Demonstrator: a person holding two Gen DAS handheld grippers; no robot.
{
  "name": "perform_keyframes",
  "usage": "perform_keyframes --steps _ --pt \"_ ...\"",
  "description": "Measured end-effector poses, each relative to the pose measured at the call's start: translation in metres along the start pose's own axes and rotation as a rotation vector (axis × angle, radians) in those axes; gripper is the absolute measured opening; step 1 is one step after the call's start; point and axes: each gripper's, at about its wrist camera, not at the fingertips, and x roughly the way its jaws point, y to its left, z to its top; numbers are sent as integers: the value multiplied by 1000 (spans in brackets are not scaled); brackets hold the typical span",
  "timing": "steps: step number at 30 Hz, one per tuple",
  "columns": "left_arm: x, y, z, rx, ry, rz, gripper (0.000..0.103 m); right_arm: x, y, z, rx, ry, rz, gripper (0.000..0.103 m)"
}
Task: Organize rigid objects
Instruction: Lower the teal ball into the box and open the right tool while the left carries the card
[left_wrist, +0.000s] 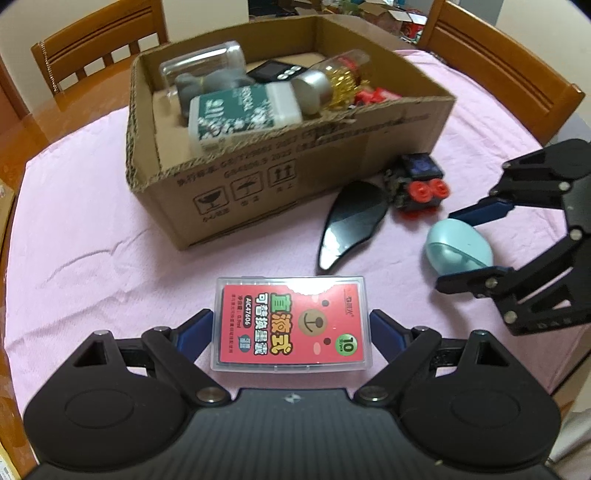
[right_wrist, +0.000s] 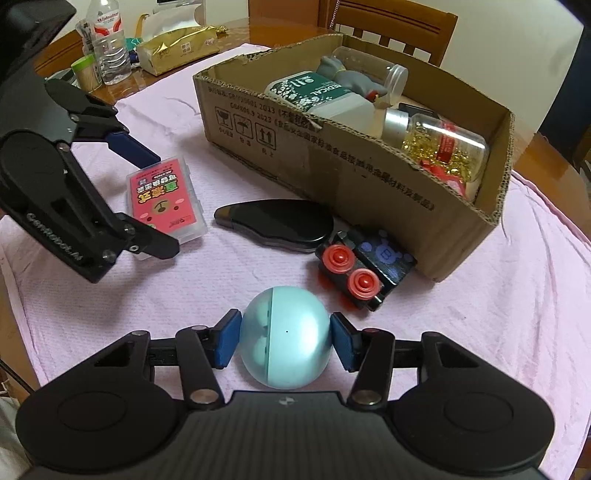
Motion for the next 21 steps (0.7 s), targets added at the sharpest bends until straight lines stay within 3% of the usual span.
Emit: perform_keyframes --steps 11,21 --pt "-34 -5 14 4 -28 -9 89 -29 -8 11 -22 -13 26 58" --pt "-68 5 31 -13 -91 20 89 -63 -14 45 -69 -81 27 58"
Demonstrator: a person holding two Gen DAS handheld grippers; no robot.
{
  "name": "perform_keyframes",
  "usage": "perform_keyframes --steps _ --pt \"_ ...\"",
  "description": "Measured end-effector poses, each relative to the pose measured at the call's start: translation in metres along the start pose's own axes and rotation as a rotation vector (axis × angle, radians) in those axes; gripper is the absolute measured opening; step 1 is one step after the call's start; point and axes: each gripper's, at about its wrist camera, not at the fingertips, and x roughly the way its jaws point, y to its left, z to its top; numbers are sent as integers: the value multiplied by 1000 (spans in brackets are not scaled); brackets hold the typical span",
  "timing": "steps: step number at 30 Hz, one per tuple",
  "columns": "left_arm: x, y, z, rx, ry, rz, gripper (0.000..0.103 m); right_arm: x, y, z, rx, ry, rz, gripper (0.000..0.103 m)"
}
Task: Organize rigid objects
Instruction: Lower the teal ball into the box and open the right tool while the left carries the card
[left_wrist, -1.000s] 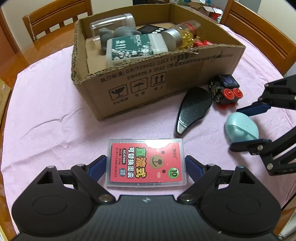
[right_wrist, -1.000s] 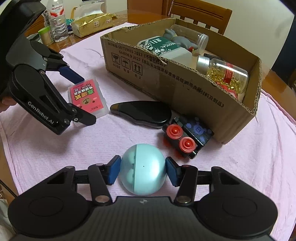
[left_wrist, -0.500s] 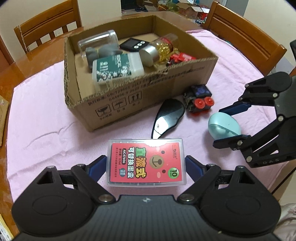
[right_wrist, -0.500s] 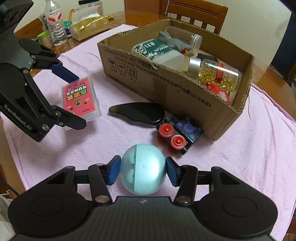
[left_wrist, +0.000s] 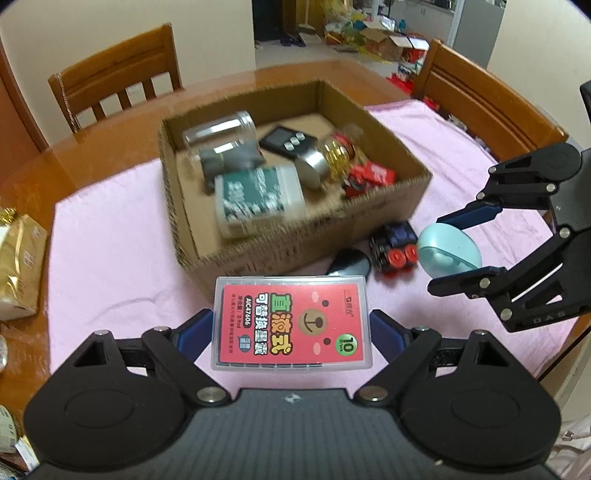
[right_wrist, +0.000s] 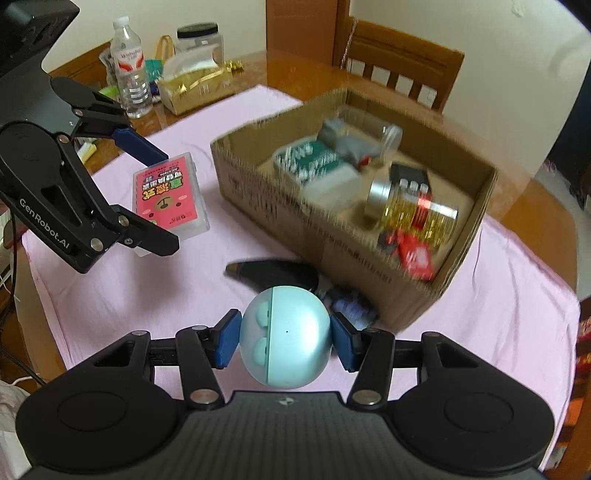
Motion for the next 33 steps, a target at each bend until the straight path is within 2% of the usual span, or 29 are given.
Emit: perform_keyframes --steps 7,12,16,29,31,33 --pt "-13 10 20 -13 -60 22 89 -10 -13 38 -42 -80 -29 58" --pt "-17 17 31 -11 -96 55 89 2 -29 63 -31 -111 -52 58" --pt "-17 25 38 -19 -112 72 89 20 -38 78 -17 -101 -63 58" --pt "-9 41 63 -37 -142 89 89 58 -47 77 45 -23 -27 58" --pt "-6 40 69 -33 -144 87 89 54 -49 77 68 -41 -14 61" --pt "-4 39 76 -21 -151 86 89 50 -50 76 80 -51 -18 71"
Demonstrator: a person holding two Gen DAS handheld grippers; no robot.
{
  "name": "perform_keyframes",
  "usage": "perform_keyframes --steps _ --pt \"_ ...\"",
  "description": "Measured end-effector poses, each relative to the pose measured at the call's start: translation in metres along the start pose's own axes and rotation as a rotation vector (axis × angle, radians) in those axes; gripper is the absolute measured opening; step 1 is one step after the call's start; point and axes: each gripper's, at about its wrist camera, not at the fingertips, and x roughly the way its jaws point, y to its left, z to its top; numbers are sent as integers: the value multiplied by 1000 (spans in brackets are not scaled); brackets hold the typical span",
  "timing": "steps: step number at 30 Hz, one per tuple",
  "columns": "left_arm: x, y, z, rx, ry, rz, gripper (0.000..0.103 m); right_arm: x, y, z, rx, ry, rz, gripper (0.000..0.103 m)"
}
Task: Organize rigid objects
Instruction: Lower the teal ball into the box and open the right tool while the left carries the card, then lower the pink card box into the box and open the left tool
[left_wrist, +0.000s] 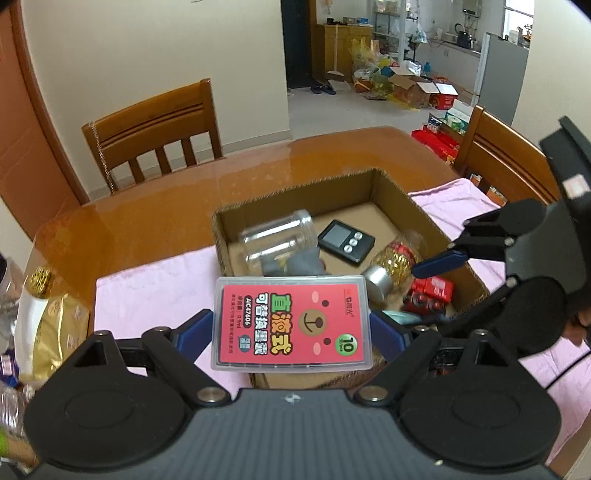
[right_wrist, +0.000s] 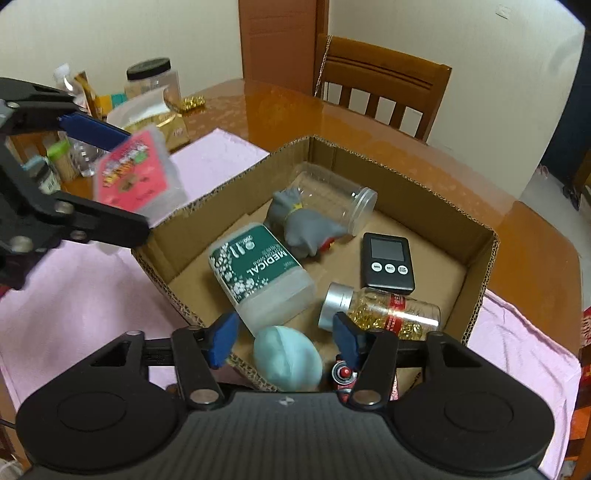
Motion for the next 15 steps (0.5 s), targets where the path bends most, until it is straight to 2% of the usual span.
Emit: perform_keyframes --steps 1,3,5,15 --pt "2 -1 3 5 -4 -2 89 -3 0 -1 5 -7 -9 76" --pt "6 -4 10 10 -11 -10 89 -9 0 -3 15 -20 -24 92" --pt "13 -7 18 7 -7 -24 89 -16 -1 -7 33 -37 -40 103" --pt "62 -37 60 37 17 -91 89 -50 5 -32 143 -62 -175 103"
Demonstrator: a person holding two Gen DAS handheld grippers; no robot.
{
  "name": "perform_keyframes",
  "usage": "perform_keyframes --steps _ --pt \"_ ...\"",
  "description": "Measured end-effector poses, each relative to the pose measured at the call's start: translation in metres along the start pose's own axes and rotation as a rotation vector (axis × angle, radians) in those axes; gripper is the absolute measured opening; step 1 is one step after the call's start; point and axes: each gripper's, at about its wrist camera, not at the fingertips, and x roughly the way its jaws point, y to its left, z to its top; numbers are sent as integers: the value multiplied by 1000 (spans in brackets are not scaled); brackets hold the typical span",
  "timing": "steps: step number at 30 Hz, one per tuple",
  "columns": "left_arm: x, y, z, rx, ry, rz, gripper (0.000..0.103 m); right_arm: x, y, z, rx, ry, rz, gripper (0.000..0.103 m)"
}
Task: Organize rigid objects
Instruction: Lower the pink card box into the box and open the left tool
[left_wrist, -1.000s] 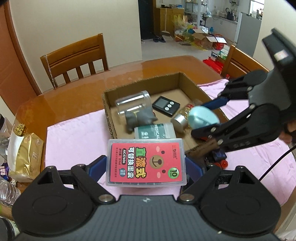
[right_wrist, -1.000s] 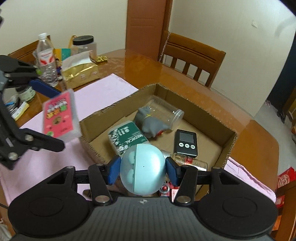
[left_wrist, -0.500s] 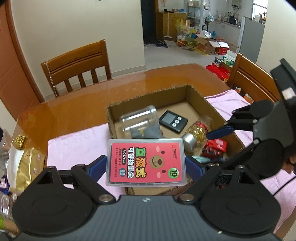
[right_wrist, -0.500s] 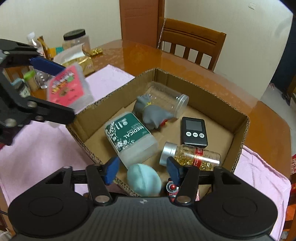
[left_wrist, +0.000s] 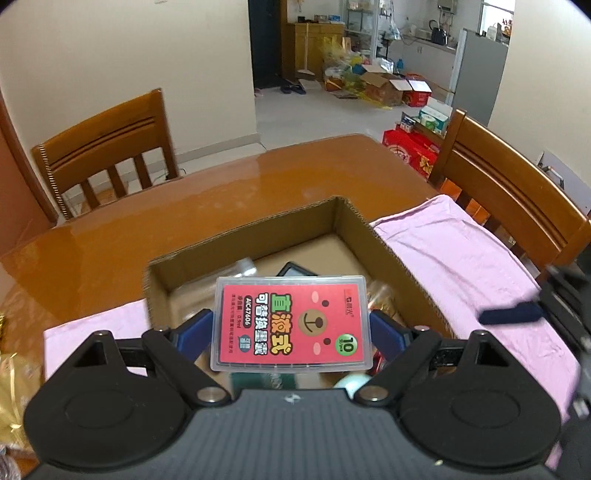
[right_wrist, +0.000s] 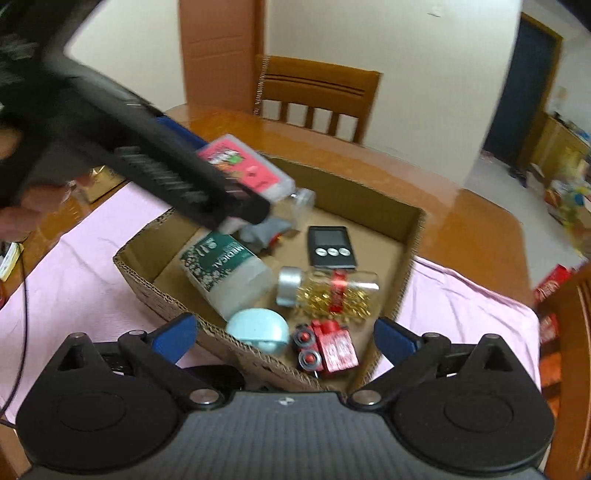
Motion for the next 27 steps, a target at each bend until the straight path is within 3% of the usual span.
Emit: perform_keyframes --steps 9,15,18,27 --pt "64 -36 19 85 63 0 89 -24 -10 -28 104 -4 -52 103" --pt "96 -43 28 80 78 18 90 -34 -22 -43 164 1 -88 103" --pt "98 -43 31 66 49 40 96 -36 -28 -49 189 3 -100 103" --pt "73 -46 33 79 12 61 100 -34 -32 -56 214 17 -99 103"
